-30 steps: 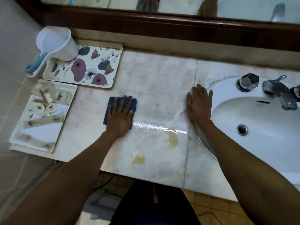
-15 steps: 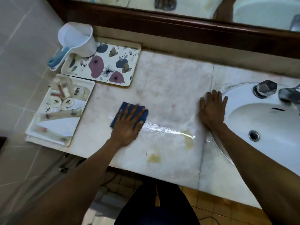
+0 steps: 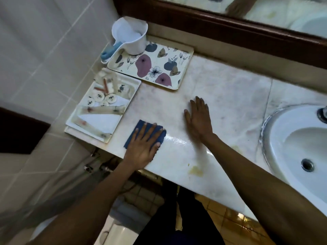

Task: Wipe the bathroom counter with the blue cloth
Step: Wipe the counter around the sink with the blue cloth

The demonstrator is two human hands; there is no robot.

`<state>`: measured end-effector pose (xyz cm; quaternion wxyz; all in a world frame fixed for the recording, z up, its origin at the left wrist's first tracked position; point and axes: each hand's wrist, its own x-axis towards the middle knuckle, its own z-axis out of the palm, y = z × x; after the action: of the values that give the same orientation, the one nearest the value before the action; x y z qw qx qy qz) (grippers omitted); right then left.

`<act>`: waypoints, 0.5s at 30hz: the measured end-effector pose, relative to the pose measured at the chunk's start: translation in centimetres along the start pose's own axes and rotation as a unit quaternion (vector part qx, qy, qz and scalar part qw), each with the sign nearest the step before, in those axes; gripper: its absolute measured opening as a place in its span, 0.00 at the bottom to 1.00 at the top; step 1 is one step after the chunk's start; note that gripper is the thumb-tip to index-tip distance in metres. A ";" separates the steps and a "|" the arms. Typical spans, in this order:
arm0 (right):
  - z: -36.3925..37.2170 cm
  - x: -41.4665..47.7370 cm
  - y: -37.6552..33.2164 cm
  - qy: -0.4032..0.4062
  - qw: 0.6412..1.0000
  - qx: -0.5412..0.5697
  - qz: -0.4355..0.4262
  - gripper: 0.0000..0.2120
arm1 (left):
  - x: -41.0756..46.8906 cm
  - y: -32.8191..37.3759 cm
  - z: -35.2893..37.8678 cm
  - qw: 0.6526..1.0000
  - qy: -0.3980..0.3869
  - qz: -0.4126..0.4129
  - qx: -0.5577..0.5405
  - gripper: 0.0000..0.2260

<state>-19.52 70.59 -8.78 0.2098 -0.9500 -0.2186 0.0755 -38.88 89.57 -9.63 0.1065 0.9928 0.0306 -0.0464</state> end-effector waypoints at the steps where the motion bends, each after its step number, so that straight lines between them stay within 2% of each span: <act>1: 0.5 -0.2 -0.8 -0.004 1.000 -0.003 -0.008 0.26 | -1.1 -1.6 -0.3 1.000 0.002 -0.009 0.004 0.25; 4: 1.8 -1.2 -2.4 -0.014 1.000 -0.018 -0.022 0.26 | 0.2 -4.6 -0.7 0.999 0.010 -0.038 0.002 0.24; 6: 2.6 -2.2 -3.1 -0.019 0.999 -0.037 -0.028 0.27 | 3.3 -4.5 -0.6 0.995 0.035 -0.088 -0.024 0.24; 9: 3.6 -3.7 -3.6 -0.031 0.998 -0.051 -0.032 0.29 | 7.2 -2.7 -0.6 0.989 0.024 -0.136 -0.055 0.24; 11: 4.3 -4.2 -3.8 -0.026 0.998 -0.056 -0.031 0.30 | 6.4 -2.3 -0.3 0.991 0.025 -0.116 -0.058 0.25; 15: 4.7 -4.4 -3.9 -0.011 0.997 -0.068 -0.017 0.30 | -1.8 -3.9 0.5 0.999 0.035 -0.014 0.002 0.25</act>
<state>-26.04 73.52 -11.15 0.1436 -0.9573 -0.2417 0.0670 -41.00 93.22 -10.75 0.1025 0.9935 0.0476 -0.0134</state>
